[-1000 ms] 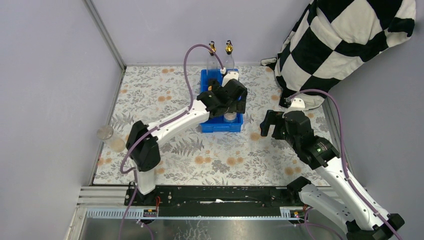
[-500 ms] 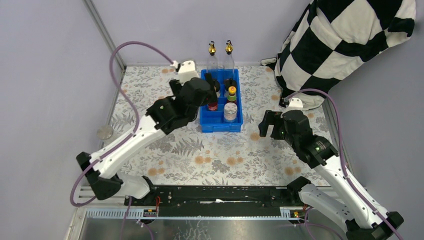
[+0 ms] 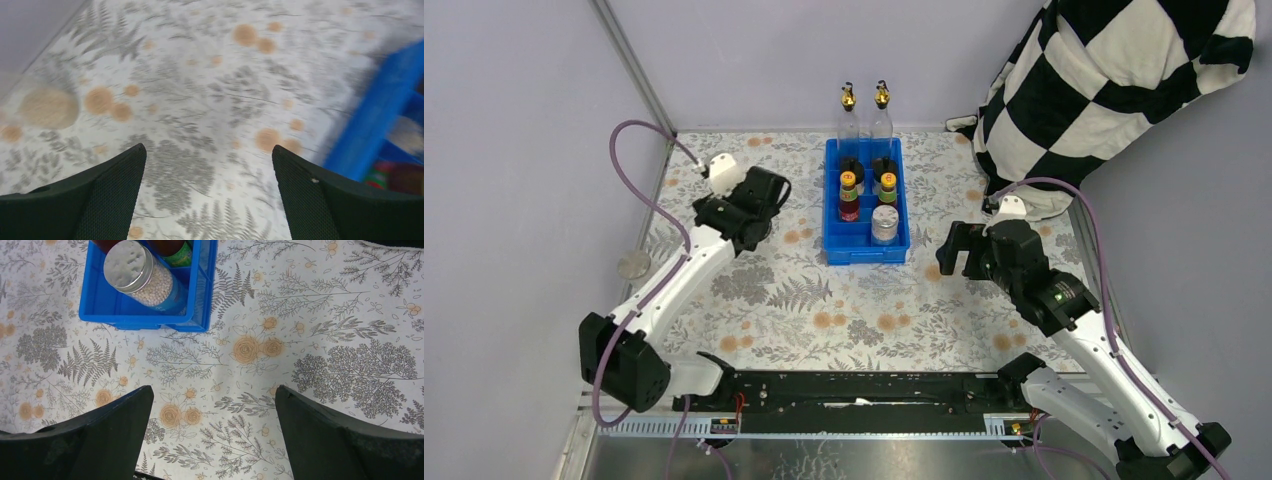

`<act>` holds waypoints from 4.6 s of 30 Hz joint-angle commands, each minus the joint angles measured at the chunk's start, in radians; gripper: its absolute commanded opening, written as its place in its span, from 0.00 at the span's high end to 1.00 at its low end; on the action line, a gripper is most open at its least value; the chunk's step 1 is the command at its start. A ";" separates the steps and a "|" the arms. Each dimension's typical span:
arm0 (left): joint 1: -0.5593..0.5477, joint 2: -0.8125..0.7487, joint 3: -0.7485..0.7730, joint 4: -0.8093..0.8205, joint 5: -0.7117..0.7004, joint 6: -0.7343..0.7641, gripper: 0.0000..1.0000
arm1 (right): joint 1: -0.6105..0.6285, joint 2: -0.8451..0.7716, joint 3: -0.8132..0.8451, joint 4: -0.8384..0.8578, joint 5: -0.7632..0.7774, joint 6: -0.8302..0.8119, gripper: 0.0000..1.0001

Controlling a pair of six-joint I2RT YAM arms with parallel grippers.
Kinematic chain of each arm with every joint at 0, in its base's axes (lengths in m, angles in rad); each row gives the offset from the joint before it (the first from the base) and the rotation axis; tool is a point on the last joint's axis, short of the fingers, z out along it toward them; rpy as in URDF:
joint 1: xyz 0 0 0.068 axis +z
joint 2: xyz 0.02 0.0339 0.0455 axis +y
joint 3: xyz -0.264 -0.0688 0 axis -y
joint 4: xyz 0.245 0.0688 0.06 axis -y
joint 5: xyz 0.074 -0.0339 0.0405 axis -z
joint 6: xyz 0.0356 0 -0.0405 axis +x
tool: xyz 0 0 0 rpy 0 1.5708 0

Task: Organize the condiment bottles
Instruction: Pick up the bottle from the corner of the board, then place the bottle in the storage box.

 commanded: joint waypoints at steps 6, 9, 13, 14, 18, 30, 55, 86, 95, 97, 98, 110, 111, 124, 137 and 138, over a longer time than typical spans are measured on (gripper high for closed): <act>0.325 -0.019 -0.126 -0.135 -0.040 -0.223 0.01 | 0.002 0.014 -0.005 0.039 -0.042 -0.008 0.00; 0.397 -0.018 -0.109 -0.212 -0.075 -0.277 0.01 | 0.003 0.027 -0.008 0.048 -0.056 -0.006 0.00; 0.477 -0.063 -0.122 -0.215 -0.075 -0.250 0.01 | 0.002 0.031 -0.012 0.059 -0.066 -0.005 0.00; 0.491 -0.075 -0.126 -0.206 -0.072 -0.230 0.01 | 0.003 0.032 -0.013 0.061 -0.068 -0.006 0.00; 0.573 -0.089 -0.113 -0.226 -0.055 -0.212 0.01 | 0.002 0.038 -0.025 0.074 -0.079 0.002 0.00; 0.701 -0.060 -0.109 -0.232 -0.004 -0.190 0.01 | 0.003 0.060 -0.039 0.105 -0.107 0.006 0.00; 0.857 -0.009 -0.144 -0.073 0.126 -0.034 0.01 | 0.003 0.081 -0.026 0.110 -0.117 0.004 0.00; 0.935 0.047 -0.139 0.066 0.461 0.141 0.80 | 0.003 0.067 -0.070 0.125 -0.112 0.023 0.00; 0.592 0.106 -0.092 0.097 0.450 0.120 0.82 | 0.003 0.067 -0.077 0.132 -0.123 0.040 0.00; 0.507 0.128 -0.080 0.110 0.436 0.107 0.84 | 0.003 0.059 -0.077 0.124 -0.115 0.039 0.00; 0.450 0.138 -0.076 0.118 0.430 0.102 0.84 | 0.003 0.056 -0.077 0.118 -0.109 0.039 0.00; -0.112 0.289 0.067 0.113 0.311 0.073 0.84 | 0.003 0.046 -0.075 0.101 -0.087 0.043 0.00; -0.138 0.299 0.085 0.096 0.287 0.063 0.84 | 0.003 0.044 -0.076 0.099 -0.085 0.044 0.00; -0.200 0.226 0.259 -0.061 0.215 0.096 0.84 | 0.003 0.039 -0.074 0.091 -0.073 0.043 0.00; -0.289 0.266 0.537 -0.132 0.299 0.152 0.84 | 0.003 0.037 -0.048 0.072 -0.052 0.036 0.00; -0.298 0.279 0.551 -0.132 0.301 0.151 0.84 | 0.003 0.037 -0.047 0.072 -0.050 0.035 0.00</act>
